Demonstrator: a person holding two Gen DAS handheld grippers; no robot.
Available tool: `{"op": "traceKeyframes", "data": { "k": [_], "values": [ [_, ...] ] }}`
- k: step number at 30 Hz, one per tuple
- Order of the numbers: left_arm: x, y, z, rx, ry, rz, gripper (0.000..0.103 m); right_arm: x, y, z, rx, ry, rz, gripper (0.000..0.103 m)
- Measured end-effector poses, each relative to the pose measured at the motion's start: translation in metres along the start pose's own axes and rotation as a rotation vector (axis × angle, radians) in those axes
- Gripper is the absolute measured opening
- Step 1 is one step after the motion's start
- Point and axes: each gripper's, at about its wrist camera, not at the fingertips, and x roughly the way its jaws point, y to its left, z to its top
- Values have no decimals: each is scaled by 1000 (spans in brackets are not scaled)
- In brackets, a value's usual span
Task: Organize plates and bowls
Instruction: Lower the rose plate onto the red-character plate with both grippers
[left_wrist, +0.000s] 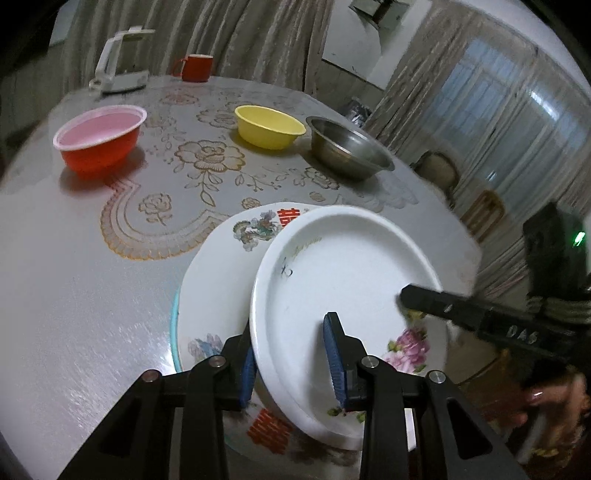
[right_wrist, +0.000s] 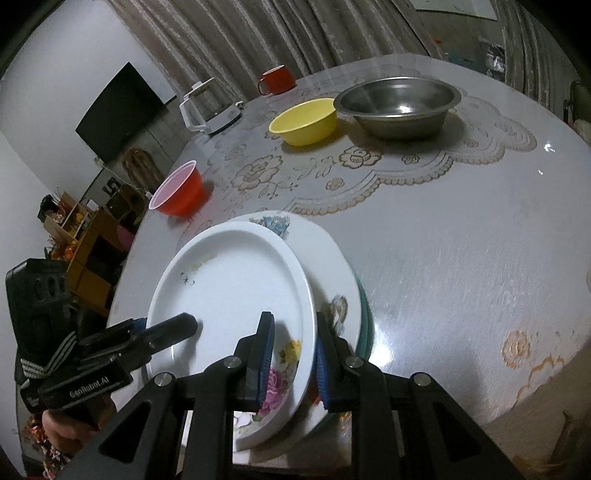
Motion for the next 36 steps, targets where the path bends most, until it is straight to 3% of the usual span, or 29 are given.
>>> {"op": "traceKeyframes", "data": {
  "k": [14, 27, 31, 36],
  "values": [
    [-8, -3, 0, 34, 6, 47, 45, 7, 11, 8, -99, 7, -77, 19],
    [-26, 6, 3, -18, -5, 57, 53, 25, 35, 18, -283, 103, -188, 18],
    [-29, 3, 3, -10, -13, 59, 64, 27, 38, 17, -299, 102, -208, 18],
    [-15, -5, 6, 26, -12, 56, 65, 21, 38, 13, -288, 98, -223, 22]
  ]
}}
